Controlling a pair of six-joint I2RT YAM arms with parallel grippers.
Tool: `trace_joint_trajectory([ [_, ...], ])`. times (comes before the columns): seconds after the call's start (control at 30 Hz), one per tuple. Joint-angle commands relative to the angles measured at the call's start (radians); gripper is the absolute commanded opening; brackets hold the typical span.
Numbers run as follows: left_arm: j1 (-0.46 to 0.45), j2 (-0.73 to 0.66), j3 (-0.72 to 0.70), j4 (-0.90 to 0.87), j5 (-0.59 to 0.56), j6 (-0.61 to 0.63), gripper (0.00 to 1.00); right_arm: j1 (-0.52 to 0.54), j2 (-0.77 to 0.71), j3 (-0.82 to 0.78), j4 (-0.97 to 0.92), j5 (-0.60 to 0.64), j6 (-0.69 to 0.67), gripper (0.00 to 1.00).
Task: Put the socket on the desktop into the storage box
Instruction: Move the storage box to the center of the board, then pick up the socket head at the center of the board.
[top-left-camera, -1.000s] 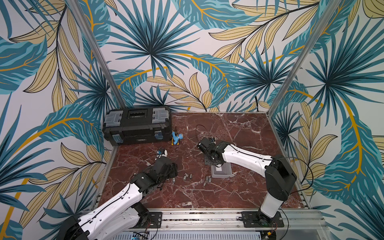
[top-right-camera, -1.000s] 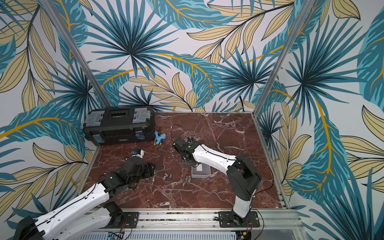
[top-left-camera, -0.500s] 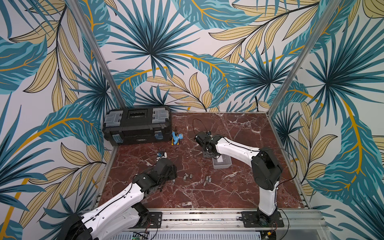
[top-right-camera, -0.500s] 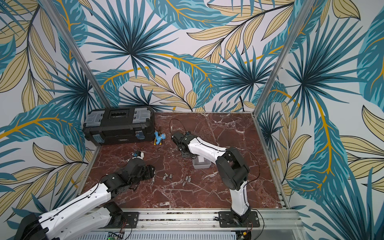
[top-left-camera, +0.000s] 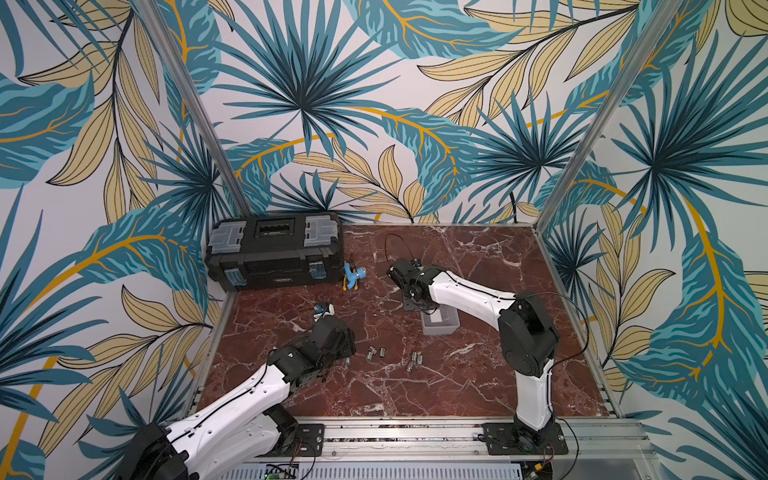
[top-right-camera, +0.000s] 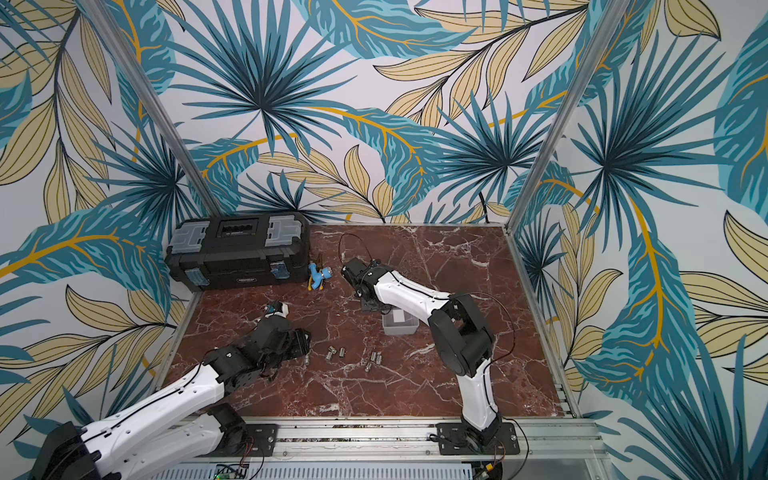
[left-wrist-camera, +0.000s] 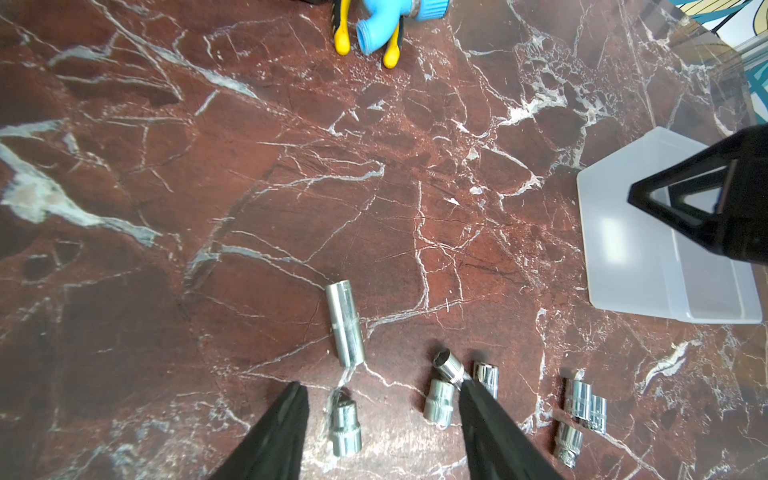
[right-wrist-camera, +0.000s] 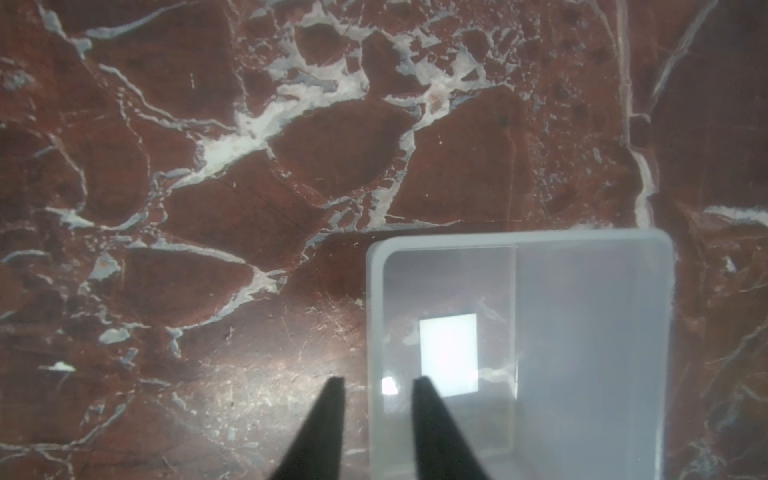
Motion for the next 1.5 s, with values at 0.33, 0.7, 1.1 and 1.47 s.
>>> trace_joint_trajectory([
  [0.33, -0.001, 0.063, 0.056, -0.108, -0.101, 0.013, 0.65, 0.160, -0.408, -0.226, -0.027, 0.164, 0.114, 0.82],
  [0.7, 0.000, 0.165, 0.156, -0.223, -0.092, 0.044, 0.57, 0.253, -0.836, -0.736, 0.215, 0.206, 0.283, 0.79],
  [1.1, -0.027, 0.063, -0.018, -0.100, 0.040, -0.028, 0.48, 0.254, -0.762, -0.773, 0.228, -0.017, 0.265, 0.61],
  [1.47, -0.055, 0.091, 0.037, -0.045, 0.026, -0.007, 0.47, 0.297, -0.563, -0.723, 0.263, -0.054, 0.348, 0.59],
])
